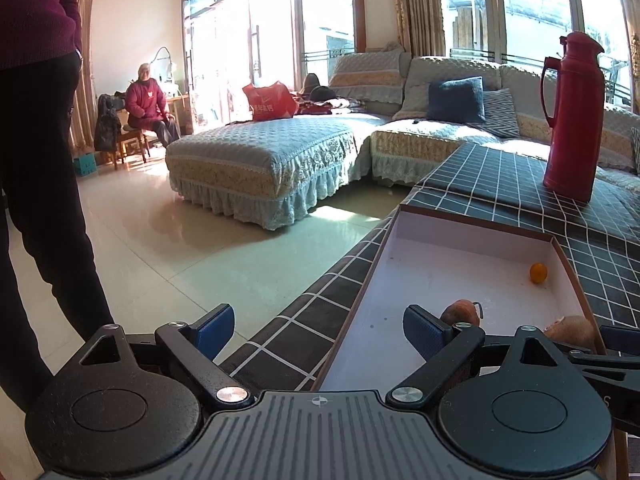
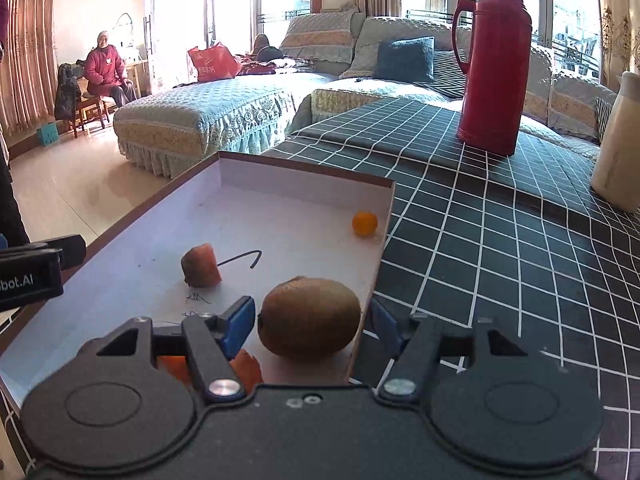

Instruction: Organize fruits

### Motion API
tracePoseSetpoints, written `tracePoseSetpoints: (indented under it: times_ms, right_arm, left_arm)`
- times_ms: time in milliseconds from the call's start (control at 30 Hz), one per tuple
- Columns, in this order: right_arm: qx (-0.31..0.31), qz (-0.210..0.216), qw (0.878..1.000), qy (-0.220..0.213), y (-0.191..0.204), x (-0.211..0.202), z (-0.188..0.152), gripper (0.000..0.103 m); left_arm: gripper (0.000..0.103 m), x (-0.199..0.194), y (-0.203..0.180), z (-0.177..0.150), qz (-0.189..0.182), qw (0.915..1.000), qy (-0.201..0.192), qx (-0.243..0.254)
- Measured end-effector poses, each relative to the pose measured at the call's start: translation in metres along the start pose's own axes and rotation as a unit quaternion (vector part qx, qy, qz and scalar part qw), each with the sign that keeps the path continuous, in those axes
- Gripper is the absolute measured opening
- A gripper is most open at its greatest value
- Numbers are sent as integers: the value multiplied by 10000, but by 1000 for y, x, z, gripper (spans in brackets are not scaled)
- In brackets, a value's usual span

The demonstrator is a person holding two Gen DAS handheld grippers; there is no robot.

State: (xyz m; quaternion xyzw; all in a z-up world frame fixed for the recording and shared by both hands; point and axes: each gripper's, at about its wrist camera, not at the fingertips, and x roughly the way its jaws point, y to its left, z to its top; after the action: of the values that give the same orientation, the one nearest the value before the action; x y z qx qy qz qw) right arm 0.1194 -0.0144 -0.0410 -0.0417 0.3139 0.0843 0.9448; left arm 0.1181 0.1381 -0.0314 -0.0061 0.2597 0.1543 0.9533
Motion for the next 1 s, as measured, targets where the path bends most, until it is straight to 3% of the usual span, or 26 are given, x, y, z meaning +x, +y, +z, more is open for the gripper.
tracePoseSetpoints:
  times_ms: [100, 567, 1000]
  right_arm:
    - [116, 36, 9999, -95, -2, -6, -1, 79]
    - [616, 65, 9975, -340, -33, -31, -3, 80]
    - [1188, -347, 9909, -534, -88, -79, -31, 93]
  left_arm:
    - [91, -1, 0, -1, -20, 10000, 14, 5]
    - [100, -9, -10, -1, -77, 9998, -103, 182]
    - [103, -27, -41, -2, -517, 9972, -291, 462]
